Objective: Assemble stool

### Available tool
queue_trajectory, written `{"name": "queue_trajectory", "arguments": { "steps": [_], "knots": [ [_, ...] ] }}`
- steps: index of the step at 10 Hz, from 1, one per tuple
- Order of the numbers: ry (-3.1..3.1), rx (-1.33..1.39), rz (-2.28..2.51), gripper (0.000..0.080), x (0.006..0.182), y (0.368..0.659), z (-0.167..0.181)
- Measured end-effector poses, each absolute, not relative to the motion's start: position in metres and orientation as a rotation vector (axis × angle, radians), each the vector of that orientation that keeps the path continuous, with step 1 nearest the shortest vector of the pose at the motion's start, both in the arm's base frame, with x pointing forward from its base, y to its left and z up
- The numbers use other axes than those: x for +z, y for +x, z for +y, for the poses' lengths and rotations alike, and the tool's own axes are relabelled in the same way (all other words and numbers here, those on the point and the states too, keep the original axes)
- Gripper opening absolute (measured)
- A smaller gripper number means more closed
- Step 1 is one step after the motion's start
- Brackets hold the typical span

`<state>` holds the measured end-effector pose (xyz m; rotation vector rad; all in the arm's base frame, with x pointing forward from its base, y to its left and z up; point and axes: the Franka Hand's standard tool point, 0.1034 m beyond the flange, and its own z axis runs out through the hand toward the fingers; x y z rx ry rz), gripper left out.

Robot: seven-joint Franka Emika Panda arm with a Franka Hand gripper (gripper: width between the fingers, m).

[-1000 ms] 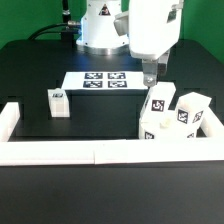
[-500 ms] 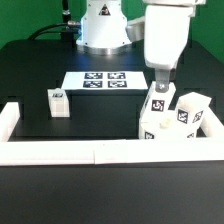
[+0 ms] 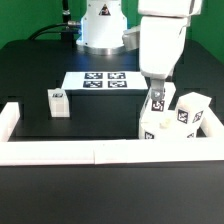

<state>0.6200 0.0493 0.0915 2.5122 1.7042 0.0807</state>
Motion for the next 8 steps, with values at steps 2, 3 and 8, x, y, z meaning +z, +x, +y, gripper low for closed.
{"name": "queue_trajectory", "arguments": {
  "steps": [2,3,8],
  "knots": [
    [2.538,0.083,1.668,0.0537,0.0914,0.6200,0.0492],
    [2.547,0.084,1.655,0.0399,0.0914,0.6200,0.0491],
    [2.814,0.113,1.174,0.0337,0.0917,0.6202,0.0494]
  ]
}}
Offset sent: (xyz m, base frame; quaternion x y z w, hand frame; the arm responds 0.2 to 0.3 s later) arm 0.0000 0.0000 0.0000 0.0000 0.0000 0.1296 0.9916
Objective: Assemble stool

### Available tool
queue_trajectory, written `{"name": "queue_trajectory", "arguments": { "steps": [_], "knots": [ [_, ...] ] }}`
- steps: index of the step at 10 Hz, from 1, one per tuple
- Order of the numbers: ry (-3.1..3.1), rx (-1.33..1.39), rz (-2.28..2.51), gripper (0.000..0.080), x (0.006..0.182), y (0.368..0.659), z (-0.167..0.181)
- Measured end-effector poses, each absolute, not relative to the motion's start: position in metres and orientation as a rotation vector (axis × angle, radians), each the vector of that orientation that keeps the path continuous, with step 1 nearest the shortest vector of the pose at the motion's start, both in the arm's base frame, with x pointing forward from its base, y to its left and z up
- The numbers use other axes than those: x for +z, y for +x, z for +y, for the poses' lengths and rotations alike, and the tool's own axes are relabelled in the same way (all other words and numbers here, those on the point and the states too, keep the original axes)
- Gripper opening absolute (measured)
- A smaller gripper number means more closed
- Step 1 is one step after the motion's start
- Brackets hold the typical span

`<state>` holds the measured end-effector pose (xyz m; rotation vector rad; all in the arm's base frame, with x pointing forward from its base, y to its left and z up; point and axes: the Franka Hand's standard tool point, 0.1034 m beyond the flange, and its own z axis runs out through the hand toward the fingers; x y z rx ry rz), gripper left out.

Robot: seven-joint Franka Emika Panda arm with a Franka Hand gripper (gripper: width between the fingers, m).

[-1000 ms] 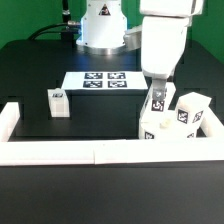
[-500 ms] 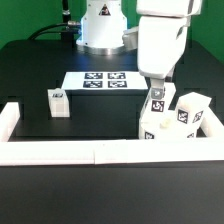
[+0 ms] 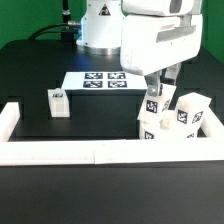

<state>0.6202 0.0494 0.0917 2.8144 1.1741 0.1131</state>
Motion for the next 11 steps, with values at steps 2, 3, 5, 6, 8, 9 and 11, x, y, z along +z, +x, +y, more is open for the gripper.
{"name": "queue_trajectory", "arguments": {
  "steps": [2,3,5,6,8,9,11],
  "knots": [
    [2.904,0.124,0.955,0.0337,0.0915,0.6202,0.0492],
    [2.950,0.130,0.819,0.0337,0.0916,0.6206,0.0481],
    [3.059,0.135,0.436,0.0337,0.0919,0.6204,0.0499],
    [3.094,0.143,0.243,0.0337,0.0920,0.6204,0.0536],
    [3.180,0.148,-0.185,0.0337,0.0915,0.6212,0.0489],
    [3.185,0.164,-0.288,0.0337,0.0919,0.6228,0.0481],
    [3.160,0.162,-0.528,0.0337,0.0931,0.6233,0.0515]
  ]
}}
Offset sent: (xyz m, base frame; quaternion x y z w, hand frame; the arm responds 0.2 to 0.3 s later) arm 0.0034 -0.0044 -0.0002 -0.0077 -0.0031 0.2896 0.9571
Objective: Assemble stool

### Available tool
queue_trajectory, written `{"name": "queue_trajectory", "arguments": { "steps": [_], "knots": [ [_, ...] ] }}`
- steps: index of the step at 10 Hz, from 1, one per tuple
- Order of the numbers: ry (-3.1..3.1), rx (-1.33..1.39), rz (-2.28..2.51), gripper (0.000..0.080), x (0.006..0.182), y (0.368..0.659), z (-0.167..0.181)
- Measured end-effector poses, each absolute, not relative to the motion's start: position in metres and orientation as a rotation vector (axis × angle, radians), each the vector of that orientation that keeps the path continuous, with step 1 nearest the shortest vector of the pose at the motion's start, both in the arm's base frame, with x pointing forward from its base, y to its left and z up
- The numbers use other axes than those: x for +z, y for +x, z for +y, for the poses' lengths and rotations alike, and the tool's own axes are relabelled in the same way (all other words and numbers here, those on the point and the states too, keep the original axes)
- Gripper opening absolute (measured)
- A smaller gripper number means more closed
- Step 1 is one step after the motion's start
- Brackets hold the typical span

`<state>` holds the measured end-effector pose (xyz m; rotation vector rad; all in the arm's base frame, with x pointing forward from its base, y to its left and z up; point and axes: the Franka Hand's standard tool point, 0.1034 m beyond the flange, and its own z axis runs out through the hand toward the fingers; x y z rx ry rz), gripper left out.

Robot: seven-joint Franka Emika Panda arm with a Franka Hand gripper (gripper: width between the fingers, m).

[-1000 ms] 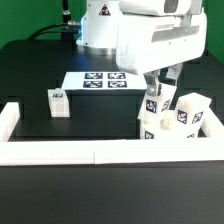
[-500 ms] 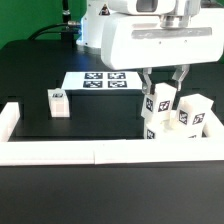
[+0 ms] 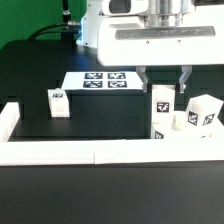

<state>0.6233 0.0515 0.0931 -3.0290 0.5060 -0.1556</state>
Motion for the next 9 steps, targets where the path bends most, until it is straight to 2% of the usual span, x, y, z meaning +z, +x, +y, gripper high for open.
{"name": "queue_trajectory", "arguments": {
  "steps": [3,6,8,9],
  "knots": [
    [-2.957,-0.144,0.798,0.0337,0.0928,0.6232,0.0496],
    [-2.703,-0.114,1.391,0.0337,0.0931,0.6231,0.0511],
    [-2.312,-0.124,1.835,0.0337,0.0925,0.6271,0.0528],
    [-2.209,-0.137,1.898,0.0337,0.0912,0.6273,0.0483]
  ]
}}
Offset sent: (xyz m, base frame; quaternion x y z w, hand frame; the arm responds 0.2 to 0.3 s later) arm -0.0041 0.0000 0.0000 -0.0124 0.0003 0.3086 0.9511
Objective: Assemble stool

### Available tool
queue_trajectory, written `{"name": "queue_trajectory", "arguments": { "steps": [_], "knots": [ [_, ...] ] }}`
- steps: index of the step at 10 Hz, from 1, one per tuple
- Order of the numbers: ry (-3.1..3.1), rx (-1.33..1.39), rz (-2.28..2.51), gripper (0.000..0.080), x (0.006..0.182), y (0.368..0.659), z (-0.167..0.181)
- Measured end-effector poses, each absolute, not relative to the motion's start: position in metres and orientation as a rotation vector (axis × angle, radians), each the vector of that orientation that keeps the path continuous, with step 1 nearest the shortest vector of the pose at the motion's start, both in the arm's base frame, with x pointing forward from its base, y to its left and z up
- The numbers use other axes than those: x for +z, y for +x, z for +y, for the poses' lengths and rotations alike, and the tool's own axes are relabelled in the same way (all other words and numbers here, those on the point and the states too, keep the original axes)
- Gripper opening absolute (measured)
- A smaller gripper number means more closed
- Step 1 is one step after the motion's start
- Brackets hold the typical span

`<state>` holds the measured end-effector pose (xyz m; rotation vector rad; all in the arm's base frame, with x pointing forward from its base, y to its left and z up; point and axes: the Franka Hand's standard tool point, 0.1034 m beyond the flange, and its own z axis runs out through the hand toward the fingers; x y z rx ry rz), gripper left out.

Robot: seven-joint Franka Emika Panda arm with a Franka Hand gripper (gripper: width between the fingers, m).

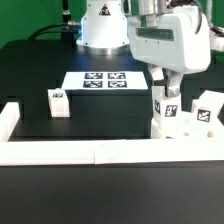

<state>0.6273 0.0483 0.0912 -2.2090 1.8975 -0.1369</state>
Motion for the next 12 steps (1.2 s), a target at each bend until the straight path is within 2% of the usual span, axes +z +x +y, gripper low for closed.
{"name": "queue_trajectory", "arguments": {
  "steps": [5,9,11,12],
  "knots": [
    [-1.845,-0.055,2.196,0.0337,0.091,0.627,0.053],
    [-1.126,0.049,2.540,0.0337,0.092,0.634,0.077],
    [-1.095,0.063,2.554,0.0337,0.091,0.633,0.078],
    [-1.117,0.059,2.544,0.0428,0.091,0.633,0.078]
  ]
}}
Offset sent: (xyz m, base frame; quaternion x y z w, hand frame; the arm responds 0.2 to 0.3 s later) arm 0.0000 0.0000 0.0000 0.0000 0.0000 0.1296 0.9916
